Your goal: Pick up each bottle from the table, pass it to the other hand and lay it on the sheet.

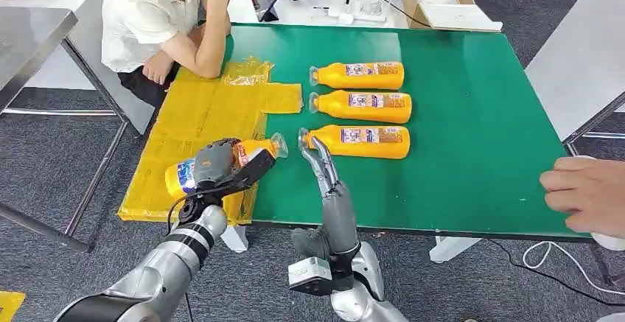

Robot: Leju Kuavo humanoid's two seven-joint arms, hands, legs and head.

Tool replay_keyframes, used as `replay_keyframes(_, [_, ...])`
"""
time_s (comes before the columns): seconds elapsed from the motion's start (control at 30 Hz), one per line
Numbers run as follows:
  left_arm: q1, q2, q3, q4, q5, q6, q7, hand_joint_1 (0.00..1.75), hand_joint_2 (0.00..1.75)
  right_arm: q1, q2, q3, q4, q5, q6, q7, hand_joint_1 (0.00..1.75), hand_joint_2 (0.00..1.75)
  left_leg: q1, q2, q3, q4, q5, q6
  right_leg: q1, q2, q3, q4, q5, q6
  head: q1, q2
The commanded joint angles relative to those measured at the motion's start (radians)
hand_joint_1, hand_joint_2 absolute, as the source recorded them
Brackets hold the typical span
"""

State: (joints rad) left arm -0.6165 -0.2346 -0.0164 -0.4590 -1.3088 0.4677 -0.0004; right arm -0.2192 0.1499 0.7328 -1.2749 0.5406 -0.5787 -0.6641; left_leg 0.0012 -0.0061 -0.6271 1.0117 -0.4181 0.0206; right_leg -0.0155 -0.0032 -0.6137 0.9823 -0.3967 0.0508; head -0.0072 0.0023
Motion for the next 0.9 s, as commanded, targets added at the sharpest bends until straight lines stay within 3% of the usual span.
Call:
replay_keyframes(0.03, [-0.082, 0.054, -0.056, 0.161, 0.001, -0.027, 0.023, 1.75, 1.75, -0.039, -0.017, 0.038, 0.022, -0.007, 0.002, -0.003, 0.00, 0.00, 0.000, 0.003, 0.004, 0.000, -0.002, -0.001, 0.001, 0.002, 0.003, -0.001, -0.001, -0.002, 0.000, 0.000])
replay_keyframes(0.33, [-0.091, 0.047, -0.104, 0.182, -0.035, -0.181, 0.100, 1.75, 1.75, -0.036, -0.016, 0.026, 0.034, -0.018, 0.009, -0.007, 0.00, 0.00, 0.001, 0.003, 0.009, -0.001, -0.003, -0.002, 0.001, 0.002, 0.009, -0.001, -0.003, -0.003, 0.000, 0.000])
replay_keyframes(0.4, [-0.090, 0.043, -0.110, 0.181, -0.037, -0.201, 0.104, 0.10, 1.75, -0.035, -0.015, 0.021, 0.041, -0.021, 0.010, -0.008, 0.00, 0.00, 0.000, 0.002, 0.006, -0.001, -0.002, -0.001, 0.001, 0.002, 0.005, -0.001, -0.001, -0.002, 0.000, 0.000])
replay_keyframes(0.43, [-0.092, 0.040, -0.115, 0.180, -0.037, -0.221, 0.095, 0.00, 1.75, -0.034, -0.014, 0.017, 0.045, -0.022, 0.009, -0.010, 0.00, 0.00, 0.000, 0.002, 0.004, -0.001, -0.001, -0.001, 0.000, 0.002, 0.004, -0.001, -0.001, -0.001, 0.000, 0.000])
replay_keyframes(0.73, [-0.092, 0.038, -0.113, 0.179, -0.032, -0.227, 0.093, 0.00, 1.75, -0.034, -0.014, 0.016, 0.046, -0.023, 0.009, -0.010, 0.00, 0.00, 0.000, 0.001, 0.006, -0.001, -0.002, -0.001, 0.000, 0.001, 0.006, -0.001, -0.001, -0.002, 0.000, 0.000])
replay_keyframes(0.77, [-0.100, 0.005, 0.066, 0.163, 0.200, -0.374, -0.128, 0.00, 0.00, -0.034, -0.017, 0.015, 0.055, -0.030, 0.006, -0.022, 0.00, 0.00, 0.000, 0.001, 0.005, -0.001, -0.001, -0.001, 0.000, 0.001, 0.004, -0.001, -0.001, -0.001, 0.000, 0.000])
replay_keyframes(0.8, [-0.106, -0.005, 0.103, 0.149, 0.289, -0.429, -0.207, 0.00, 0.00, -0.045, -0.027, 0.039, 0.056, -0.044, -0.005, -0.034, 0.00, 0.00, 0.001, 0.001, 0.006, -0.001, -0.002, -0.001, 0.001, 0.001, 0.006, -0.001, -0.002, -0.002, 0.000, 0.000])
replay_keyframes(0.9, [-0.105, -0.011, 0.086, 0.117, 0.366, -0.468, -0.229, 0.00, 0.00, -0.063, -0.042, 0.073, 0.073, -0.067, -0.039, -0.034, 0.00, 0.00, 0.000, -0.001, 0.004, 0.000, -0.001, -0.001, 0.000, -0.001, 0.004, -0.001, -0.001, -0.001, 0.000, 0.000])
